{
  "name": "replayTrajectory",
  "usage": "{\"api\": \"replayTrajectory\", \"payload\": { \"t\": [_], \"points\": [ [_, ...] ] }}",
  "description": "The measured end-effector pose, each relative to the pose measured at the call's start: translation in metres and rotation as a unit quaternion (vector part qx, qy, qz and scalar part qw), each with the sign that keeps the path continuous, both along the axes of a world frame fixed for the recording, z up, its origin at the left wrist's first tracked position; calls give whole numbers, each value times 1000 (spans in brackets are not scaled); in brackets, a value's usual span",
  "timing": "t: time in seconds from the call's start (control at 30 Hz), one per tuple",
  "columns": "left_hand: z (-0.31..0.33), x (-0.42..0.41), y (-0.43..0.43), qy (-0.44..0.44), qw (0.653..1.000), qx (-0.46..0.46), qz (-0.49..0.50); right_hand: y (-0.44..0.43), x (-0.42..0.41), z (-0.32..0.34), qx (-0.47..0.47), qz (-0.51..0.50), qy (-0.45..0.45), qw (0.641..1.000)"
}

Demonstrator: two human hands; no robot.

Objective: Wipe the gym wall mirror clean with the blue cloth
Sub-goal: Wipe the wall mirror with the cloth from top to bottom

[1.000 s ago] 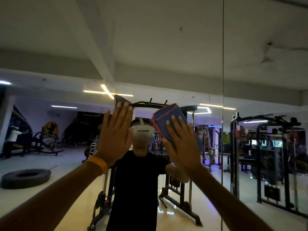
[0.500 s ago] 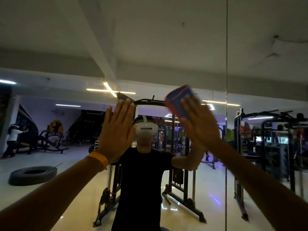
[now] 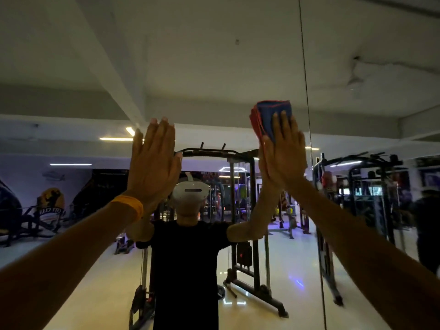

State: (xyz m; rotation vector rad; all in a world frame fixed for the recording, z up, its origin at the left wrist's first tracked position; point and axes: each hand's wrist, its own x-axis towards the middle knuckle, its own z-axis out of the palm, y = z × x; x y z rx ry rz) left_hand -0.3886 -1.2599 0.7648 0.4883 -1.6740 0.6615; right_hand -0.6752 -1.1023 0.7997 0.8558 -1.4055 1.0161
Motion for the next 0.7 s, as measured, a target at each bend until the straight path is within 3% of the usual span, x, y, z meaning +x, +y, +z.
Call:
{"api": "replayTrajectory", "payload": {
  "t": [0.07, 0.2, 0.27, 0.4, 0.47, 0.6, 0.67, 0.7],
  "points": [
    [12, -5, 0, -8, 1000, -3, 13, -17, 35, -13, -32, -3, -34, 999],
    [17, -8, -3, -6, 999, -10, 31, -39, 102, -80, 142, 6, 137, 980],
    [15, -7, -3, -3, 999, -15, 32, -37, 76, -52, 142, 9, 156, 977],
    [15, -9, -7, -10, 999, -31, 43, -11, 29, 25, -62, 18, -63, 996],
    [15, -9, -7, -10, 998, -34, 48, -17, 57, 17, -68, 3, -92, 993],
    [15, -8, -7, 1, 999, -38, 33, -52, 125, -77, 106, 21, 77, 991],
    [14, -6, -7, -3, 999, -37, 12, -45, 108, -62, 115, 29, 106, 987],
    [15, -5, -8, -8, 999, -40, 8, -38, 93, -39, 90, 28, 80, 992]
  ]
}}
